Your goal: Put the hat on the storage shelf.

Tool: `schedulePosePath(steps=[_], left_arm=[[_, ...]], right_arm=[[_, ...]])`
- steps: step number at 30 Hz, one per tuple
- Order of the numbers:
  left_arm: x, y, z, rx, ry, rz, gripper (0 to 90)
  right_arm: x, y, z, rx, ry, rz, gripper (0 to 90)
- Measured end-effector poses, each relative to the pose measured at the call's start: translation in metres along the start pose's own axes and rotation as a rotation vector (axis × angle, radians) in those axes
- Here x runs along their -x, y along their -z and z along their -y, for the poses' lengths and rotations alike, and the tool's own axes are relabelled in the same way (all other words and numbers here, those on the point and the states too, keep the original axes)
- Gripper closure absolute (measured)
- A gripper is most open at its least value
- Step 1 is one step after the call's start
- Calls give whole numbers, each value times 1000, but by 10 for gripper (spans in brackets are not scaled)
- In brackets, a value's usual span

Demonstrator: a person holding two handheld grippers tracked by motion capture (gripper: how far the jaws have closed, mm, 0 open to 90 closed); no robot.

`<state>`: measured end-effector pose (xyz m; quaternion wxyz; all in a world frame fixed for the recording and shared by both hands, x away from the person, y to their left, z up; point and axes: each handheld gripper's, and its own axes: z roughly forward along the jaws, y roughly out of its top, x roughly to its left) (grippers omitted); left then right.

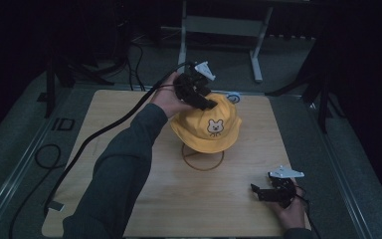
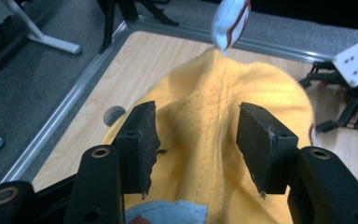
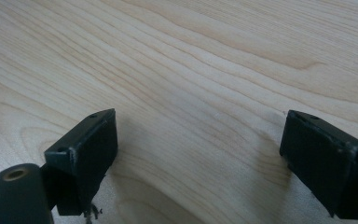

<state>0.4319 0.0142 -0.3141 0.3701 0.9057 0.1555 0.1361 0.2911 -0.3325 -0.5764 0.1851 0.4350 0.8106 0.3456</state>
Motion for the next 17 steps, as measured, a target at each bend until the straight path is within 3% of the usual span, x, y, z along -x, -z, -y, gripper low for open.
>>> schedulePosePath(steps=[6,12,17], left_arm=[[1,1,2,6,0,4,474],[-4,22,5,89,34,-31,386],[-11,42,8,131,58,-59,384]], right_arm=[[0,0,0,0,0,0,111],[0,0,0,1,0,0,111],[0,0,0,0,0,0,111]])
